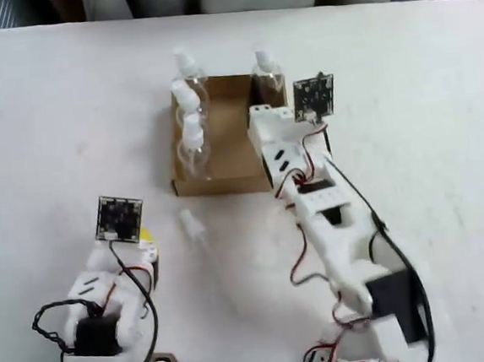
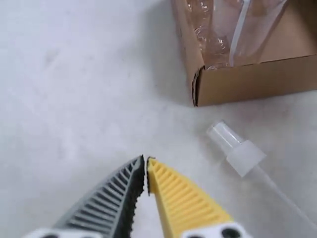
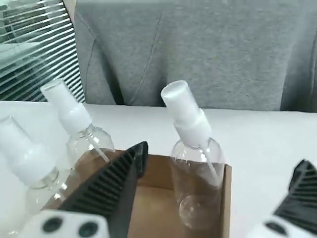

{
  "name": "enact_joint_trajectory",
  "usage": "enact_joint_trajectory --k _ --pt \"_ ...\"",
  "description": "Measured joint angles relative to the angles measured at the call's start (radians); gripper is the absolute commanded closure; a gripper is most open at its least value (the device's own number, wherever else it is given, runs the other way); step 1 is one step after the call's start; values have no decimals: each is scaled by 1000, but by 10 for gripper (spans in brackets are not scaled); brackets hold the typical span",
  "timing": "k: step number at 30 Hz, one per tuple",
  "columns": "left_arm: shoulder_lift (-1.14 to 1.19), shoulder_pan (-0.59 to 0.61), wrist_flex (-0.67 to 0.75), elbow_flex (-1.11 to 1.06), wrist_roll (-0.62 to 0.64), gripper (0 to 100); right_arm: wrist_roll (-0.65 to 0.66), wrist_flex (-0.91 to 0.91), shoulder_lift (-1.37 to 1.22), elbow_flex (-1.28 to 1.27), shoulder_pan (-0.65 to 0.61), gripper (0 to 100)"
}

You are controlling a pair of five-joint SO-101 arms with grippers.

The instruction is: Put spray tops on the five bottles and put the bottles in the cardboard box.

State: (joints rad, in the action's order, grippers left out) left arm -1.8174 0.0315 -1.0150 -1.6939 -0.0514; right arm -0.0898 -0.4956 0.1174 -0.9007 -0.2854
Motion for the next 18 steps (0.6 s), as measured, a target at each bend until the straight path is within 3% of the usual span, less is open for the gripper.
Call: enact_joint_trajectory --k 6,15,18 --pt "0 0 0 0 0 976 0 308 267 -78 0 608" --pt "0 0 0 0 0 976 0 910 709 -114 -2 608" --pt "0 0 0 0 0 976 0 1097 836 -114 -2 657"
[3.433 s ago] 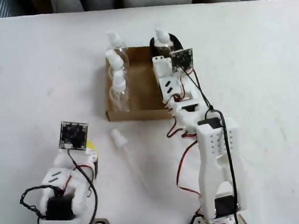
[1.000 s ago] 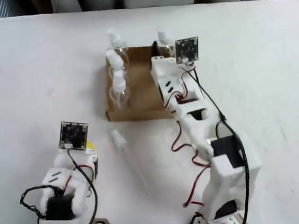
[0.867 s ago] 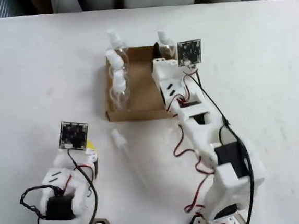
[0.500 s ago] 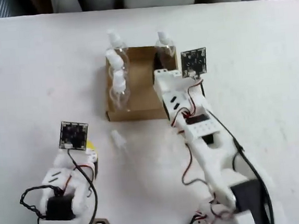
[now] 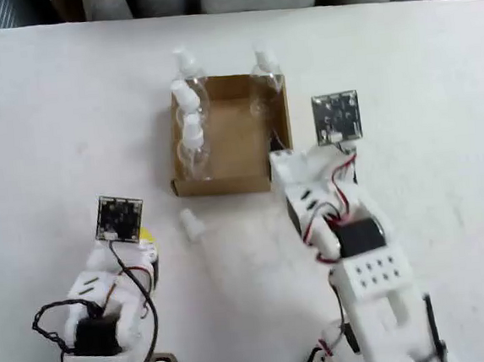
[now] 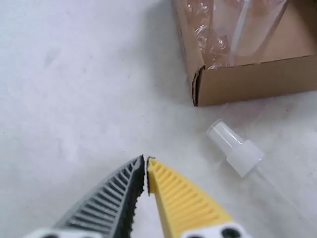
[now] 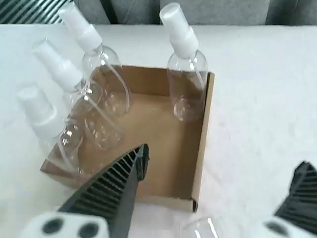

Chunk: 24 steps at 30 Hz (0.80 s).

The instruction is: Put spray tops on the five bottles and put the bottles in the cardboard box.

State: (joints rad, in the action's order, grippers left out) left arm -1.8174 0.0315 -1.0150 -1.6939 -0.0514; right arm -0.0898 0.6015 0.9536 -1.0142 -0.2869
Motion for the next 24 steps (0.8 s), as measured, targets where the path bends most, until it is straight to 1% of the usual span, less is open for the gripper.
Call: enact_joint_trajectory --k 3,6,9,13,15,17,19,24 --pt "0 0 0 0 0 976 0 166 97 0 5 807" --pt "0 0 0 0 0 976 0 238 150 -23 40 990" --pt "0 0 0 0 0 976 26 242 164 -55 81 947" --pt "0 0 0 0 0 976 210 242 155 -98 140 985" --pt "0 0 0 0 0 976 307 258 127 -100 161 963" --pt "0 0 0 0 0 976 367 298 91 -100 170 935" --pt "0 0 0 0 0 976 391 345 44 -91 173 902" --pt "0 0 0 0 0 976 402 445 -107 15 172 817"
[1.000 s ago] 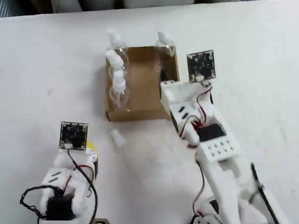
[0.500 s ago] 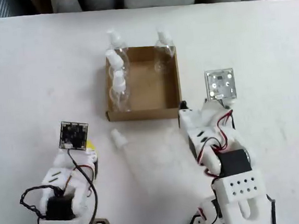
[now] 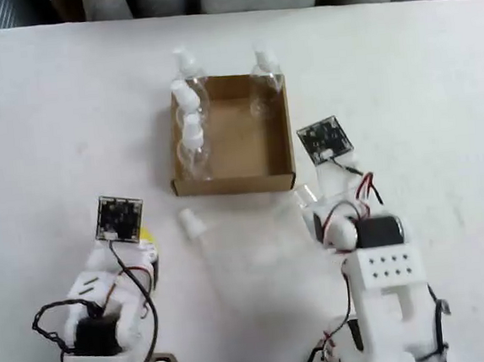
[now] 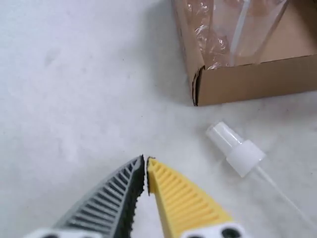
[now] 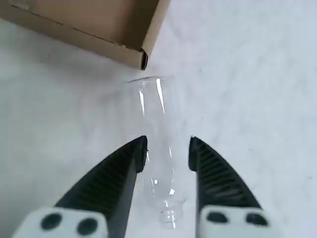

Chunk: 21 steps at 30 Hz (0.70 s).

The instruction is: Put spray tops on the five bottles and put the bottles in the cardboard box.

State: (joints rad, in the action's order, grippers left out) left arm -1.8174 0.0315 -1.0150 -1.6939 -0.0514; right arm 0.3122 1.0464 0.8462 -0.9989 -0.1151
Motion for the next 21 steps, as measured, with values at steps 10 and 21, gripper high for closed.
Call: enact_joint_trajectory --k 10,21 --pt "0 0 0 0 0 976 2 2 -365 167 -49 607" --pt "0 0 0 0 0 976 3 -17 -572 173 -144 608"
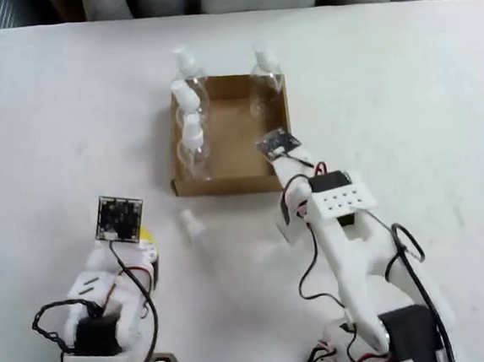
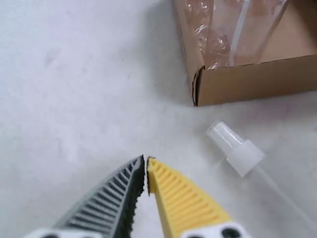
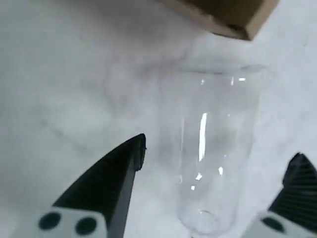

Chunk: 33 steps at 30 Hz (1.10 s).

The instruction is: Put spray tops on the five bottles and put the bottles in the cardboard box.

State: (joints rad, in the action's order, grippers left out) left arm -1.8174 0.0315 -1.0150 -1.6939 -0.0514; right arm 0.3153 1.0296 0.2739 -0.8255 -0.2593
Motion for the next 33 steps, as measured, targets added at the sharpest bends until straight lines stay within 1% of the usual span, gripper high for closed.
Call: enact_joint_trajectory --k 3,9,14,16,18,21,24,27,28,29,30,33 --pt "0 0 0 0 0 976 9 -31 -51 0 23 648" --pt "0 15 0 0 0 976 184 -54 -109 3 95 819" --pt "0 28 0 0 0 976 273 -54 -107 48 189 933" --pt "0 28 0 0 0 976 339 -54 -87 61 226 962" --pt "0 28 0 0 0 976 453 -54 -48 75 261 961" --pt "0 28 0 0 0 976 690 -32 34 77 313 947" --pt "0 28 0 0 0 976 1019 55 101 58 353 913" --pt "0 28 0 0 0 976 1395 176 150 21 413 835" --pt "0 28 0 0 0 976 1499 204 164 20 425 807" --pt "0 28 0 0 0 976 1571 210 175 20 434 779" --pt "0 28 0 0 0 976 1610 209 181 20 436 756" --pt "0 28 0 0 0 976 1654 172 181 8 446 714"
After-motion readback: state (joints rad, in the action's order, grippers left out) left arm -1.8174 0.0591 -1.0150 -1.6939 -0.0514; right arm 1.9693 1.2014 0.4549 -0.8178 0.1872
